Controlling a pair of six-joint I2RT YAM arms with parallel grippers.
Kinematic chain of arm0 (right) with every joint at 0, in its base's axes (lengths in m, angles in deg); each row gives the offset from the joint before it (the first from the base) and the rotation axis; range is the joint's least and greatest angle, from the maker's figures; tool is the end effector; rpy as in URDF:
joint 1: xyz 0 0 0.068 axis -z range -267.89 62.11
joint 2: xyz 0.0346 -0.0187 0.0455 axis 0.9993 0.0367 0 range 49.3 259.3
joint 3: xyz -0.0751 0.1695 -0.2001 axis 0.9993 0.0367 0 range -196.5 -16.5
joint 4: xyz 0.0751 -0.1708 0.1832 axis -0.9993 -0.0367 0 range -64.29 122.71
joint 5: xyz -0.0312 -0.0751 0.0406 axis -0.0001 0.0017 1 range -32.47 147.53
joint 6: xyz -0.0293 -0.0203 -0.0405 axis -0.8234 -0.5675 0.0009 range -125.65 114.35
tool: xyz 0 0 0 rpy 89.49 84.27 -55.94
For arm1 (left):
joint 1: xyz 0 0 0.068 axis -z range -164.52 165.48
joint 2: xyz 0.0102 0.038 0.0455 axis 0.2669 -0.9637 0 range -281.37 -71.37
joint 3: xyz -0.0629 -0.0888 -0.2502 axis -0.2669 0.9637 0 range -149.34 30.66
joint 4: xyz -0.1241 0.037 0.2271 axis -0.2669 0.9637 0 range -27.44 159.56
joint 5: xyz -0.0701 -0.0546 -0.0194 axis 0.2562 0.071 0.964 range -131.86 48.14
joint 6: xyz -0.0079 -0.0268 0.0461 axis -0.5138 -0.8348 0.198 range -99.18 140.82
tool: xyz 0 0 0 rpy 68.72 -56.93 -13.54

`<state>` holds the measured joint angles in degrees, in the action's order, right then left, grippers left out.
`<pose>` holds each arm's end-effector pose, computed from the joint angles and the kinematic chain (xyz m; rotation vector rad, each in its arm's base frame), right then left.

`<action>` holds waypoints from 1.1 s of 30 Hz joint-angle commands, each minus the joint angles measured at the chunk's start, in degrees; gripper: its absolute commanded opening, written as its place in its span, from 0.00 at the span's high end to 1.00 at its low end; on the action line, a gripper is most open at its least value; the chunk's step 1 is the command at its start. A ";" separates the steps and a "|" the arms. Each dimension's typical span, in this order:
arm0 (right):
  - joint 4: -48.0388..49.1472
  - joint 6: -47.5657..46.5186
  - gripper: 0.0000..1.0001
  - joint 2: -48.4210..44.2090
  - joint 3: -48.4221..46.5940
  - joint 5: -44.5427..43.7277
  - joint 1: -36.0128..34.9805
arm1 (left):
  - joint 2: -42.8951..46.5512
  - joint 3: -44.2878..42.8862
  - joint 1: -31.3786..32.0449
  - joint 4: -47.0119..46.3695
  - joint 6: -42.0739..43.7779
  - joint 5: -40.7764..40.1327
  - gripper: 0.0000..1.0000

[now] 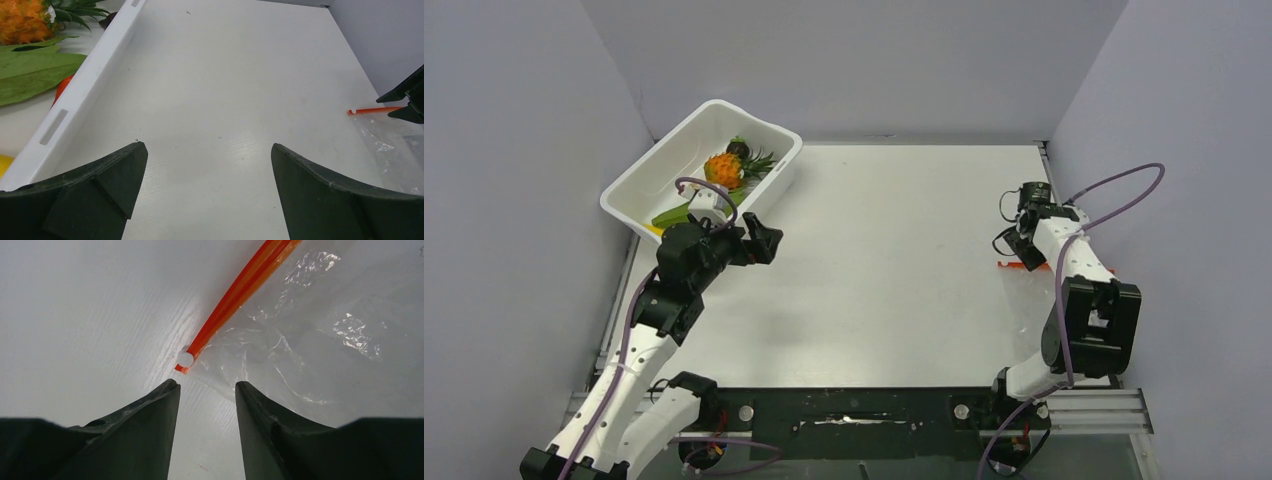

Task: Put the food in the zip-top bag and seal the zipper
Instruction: Pick up the zipper food storage bag at the corner of the board.

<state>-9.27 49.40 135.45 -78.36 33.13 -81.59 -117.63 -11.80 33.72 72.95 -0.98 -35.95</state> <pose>0.2897 -0.0469 0.2334 1.4171 2.1590 -0.2845 0.1811 -0.0635 0.3210 0.0169 1.8569 -0.5845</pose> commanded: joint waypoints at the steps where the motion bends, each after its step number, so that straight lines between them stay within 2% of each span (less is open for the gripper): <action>1: 3.31 3.73 0.55 3.56 -3.55 1.36 4.12 | 1.47 -0.39 0.28 -3.32 1.14 0.97 0.02; 7: 2.24 6.13 0.53 9.06 -7.27 0.67 6.61 | 2.38 0.16 0.26 -3.66 1.41 1.00 0.02; 18: -9.16 13.57 0.50 20.49 -16.85 0.88 10.23 | 2.48 0.44 0.47 -4.23 1.72 1.87 0.03; 24: -11.77 15.24 0.50 24.22 -17.99 0.63 11.24 | 3.34 0.63 0.57 -4.29 2.02 1.87 0.03; 28: -11.90 15.75 0.55 24.94 -17.49 1.36 11.56 | 3.22 0.64 0.57 -4.23 2.11 1.77 0.03; 31: -11.68 15.99 0.66 24.18 -16.18 2.06 11.75 | 3.41 0.67 0.57 -4.24 2.25 1.84 0.03; 33: -10.62 15.58 0.77 23.12 -15.09 2.61 11.73 | 3.61 0.64 0.57 -4.24 2.29 1.68 0.03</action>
<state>-20.00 63.63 160.72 -94.27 35.64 -70.25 -115.20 -10.73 34.13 72.21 0.50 -35.36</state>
